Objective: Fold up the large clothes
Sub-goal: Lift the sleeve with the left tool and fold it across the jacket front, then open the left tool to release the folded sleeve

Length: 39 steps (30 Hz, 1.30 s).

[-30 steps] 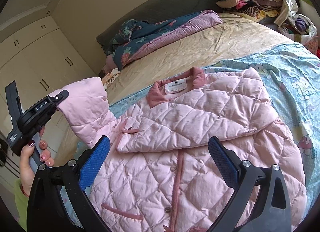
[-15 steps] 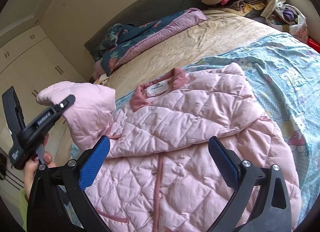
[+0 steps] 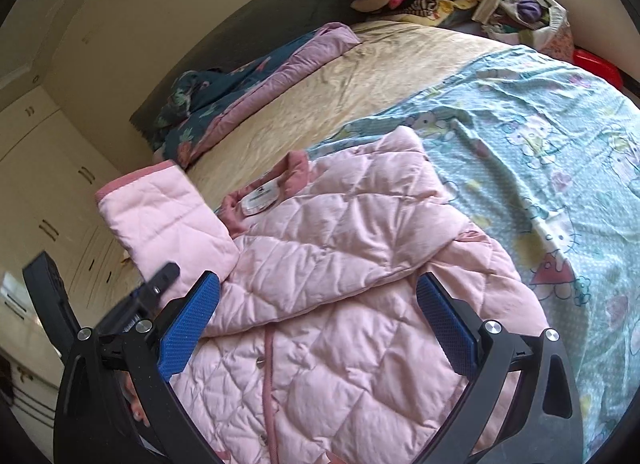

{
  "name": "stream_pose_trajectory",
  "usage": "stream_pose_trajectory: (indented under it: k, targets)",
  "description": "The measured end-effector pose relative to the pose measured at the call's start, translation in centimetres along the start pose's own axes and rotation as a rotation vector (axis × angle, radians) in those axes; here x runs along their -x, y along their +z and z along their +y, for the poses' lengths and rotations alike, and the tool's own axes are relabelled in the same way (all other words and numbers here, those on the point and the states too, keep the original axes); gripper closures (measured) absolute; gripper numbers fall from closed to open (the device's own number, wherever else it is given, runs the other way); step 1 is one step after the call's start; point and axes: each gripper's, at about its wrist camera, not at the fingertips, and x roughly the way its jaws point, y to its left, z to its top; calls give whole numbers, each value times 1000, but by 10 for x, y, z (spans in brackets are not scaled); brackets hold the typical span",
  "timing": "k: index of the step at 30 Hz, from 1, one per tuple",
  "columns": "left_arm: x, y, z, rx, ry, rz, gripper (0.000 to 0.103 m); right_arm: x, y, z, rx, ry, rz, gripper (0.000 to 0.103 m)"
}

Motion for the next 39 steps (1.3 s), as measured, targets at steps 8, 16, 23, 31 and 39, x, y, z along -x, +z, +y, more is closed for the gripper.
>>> stream_pose_trajectory:
  k: [8,16,23,31,39]
  targets:
    - [-26,-23,-17,-72,-10,89,89,-4,-1,-11,-11,-33,10,5]
    - [-37,-41,-35,-192,11,199,24,-9,0,-12,2,-43,24,5]
    - [-18,-54,-27,-211,-45,240,10,-19,-1,-7,14,-48,53,5]
    - [10,-33,36,-45,18,189,9,-44,-12,11,36,-33,127,5]
    - [34,-28,89,65,118,125,9,-66,-24,31,46,0,171,5]
